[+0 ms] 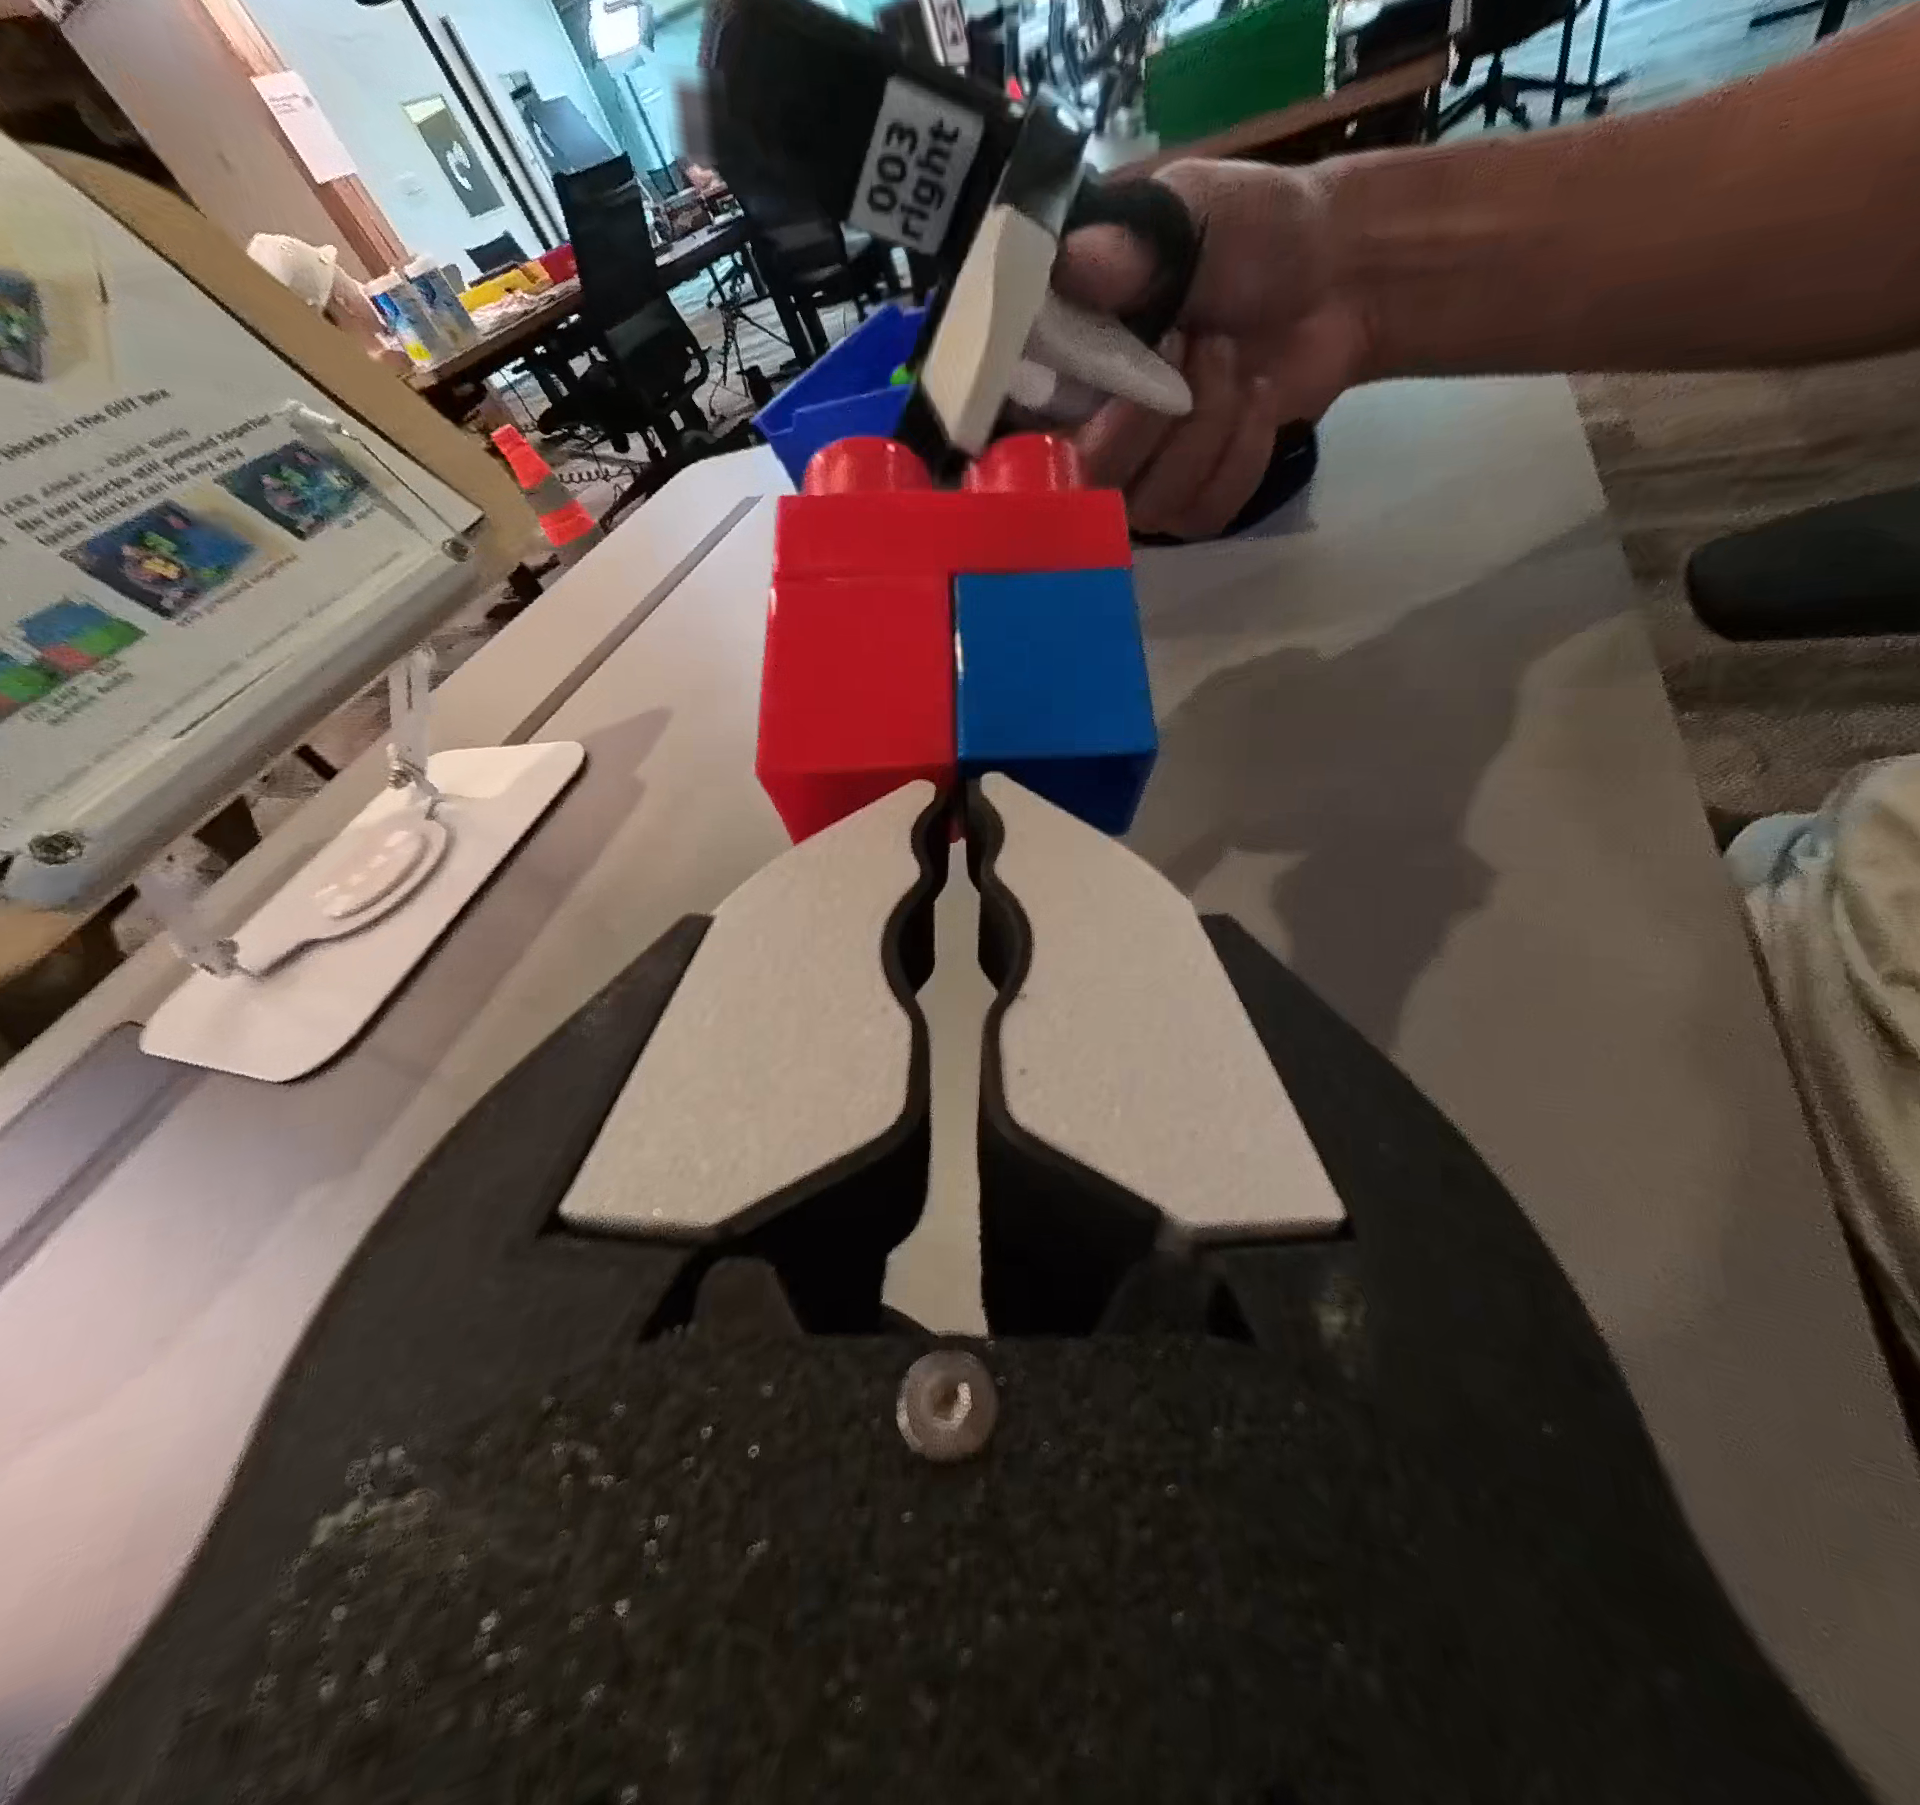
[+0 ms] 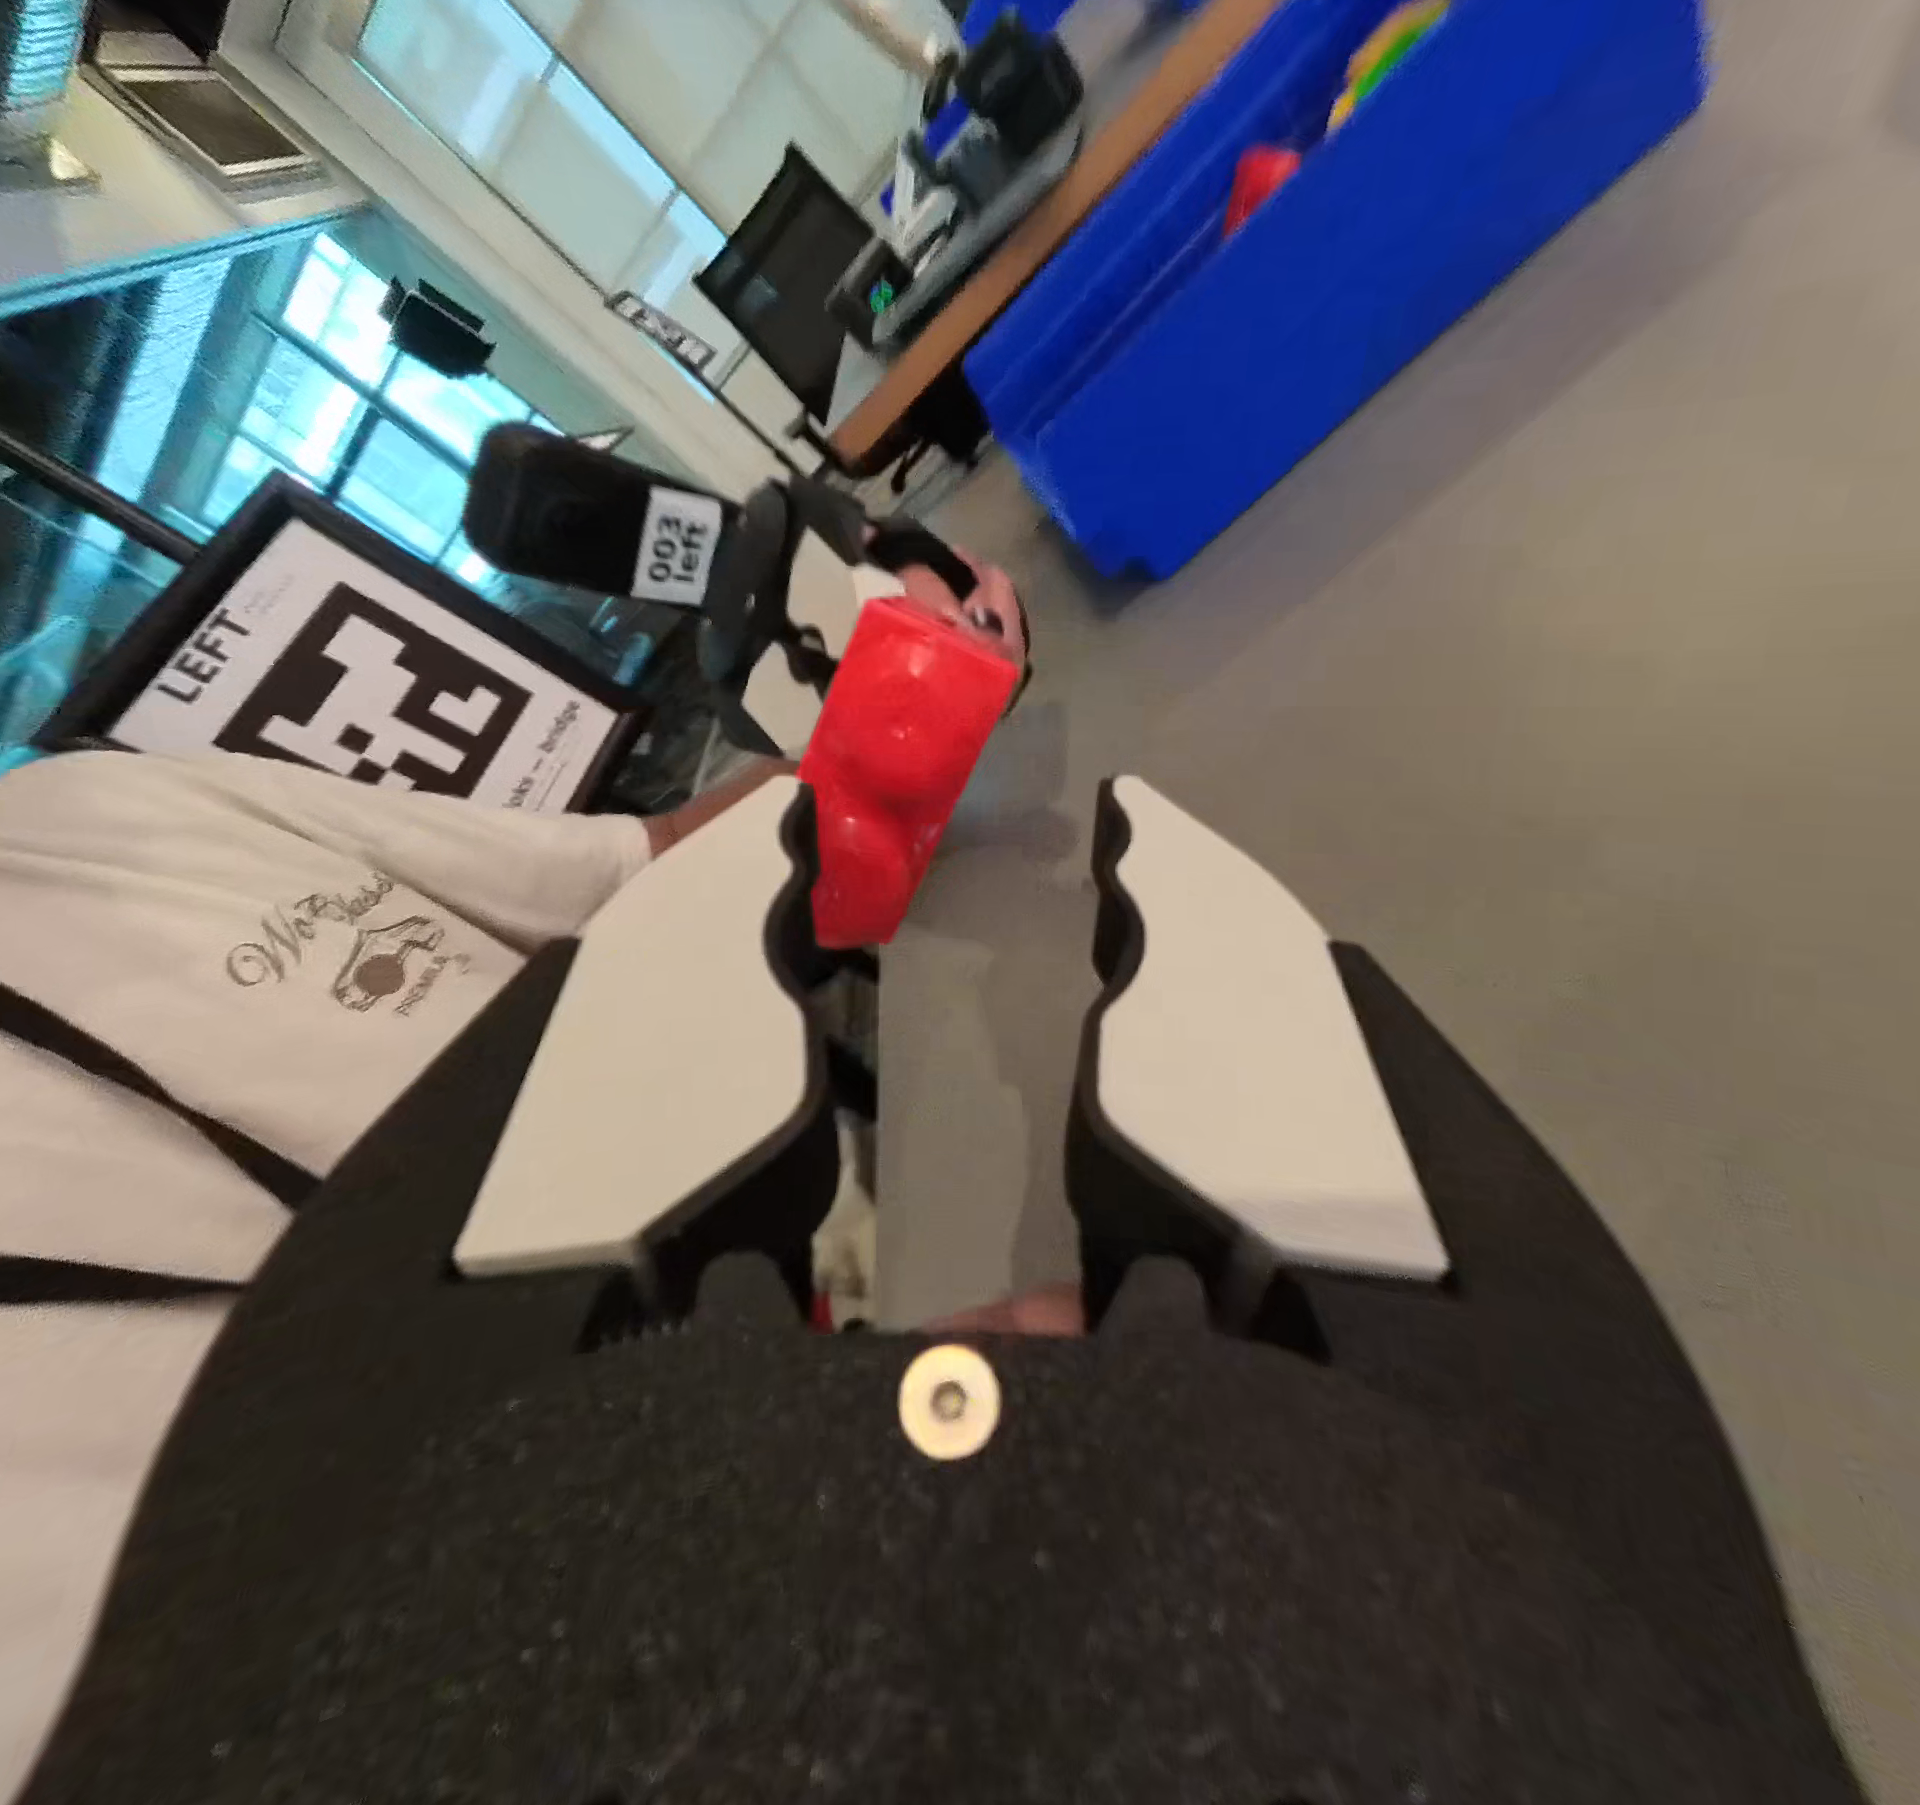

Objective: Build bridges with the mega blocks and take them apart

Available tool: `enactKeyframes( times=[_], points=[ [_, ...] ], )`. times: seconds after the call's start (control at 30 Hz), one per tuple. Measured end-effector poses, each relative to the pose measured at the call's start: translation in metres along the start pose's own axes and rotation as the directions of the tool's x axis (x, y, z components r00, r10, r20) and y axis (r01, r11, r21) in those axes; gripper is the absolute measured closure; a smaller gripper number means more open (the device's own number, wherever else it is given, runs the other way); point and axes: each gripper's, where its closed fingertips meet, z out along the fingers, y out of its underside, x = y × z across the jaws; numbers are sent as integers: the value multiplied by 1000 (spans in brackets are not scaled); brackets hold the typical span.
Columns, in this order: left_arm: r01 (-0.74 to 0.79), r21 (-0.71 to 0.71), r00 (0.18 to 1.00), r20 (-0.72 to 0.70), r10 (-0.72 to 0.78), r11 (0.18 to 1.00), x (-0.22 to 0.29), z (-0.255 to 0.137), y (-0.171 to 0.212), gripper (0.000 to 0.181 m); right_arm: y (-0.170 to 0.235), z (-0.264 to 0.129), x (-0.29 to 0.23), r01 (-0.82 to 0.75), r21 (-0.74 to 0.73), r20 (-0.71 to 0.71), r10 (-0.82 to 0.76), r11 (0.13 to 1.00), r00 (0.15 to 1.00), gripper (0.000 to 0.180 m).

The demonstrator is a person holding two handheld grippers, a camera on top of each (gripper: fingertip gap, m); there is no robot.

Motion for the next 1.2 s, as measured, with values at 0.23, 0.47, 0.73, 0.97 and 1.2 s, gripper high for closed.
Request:
enactKeyframes(
  times=[0.23,0.47,0.73,0.97,1.2],
  points=[
    [-30,-44,999,-14,29,999,5,6,6,179,26,20,-8,-71,-64,37,74,995,997,140],
    [34,9,999,-29,-34,999,4,4,-3,177,20,18,-12,-77,-6,85,77,997,993,143],
    [-7,47,1000,-8,8,999,6,-3,-13,174,14,20,-16,-184,100,233,157,978,960,143],
    [-36,37,999,-10,36,999,10,-5,-10,178,24,28,-17,-242,122,302,196,963,933,144],
    [-23,36,999,-48,25,999,15,-1,-5,179,33,27,-13,-245,115,282,205,963,937,144]
  ],
)
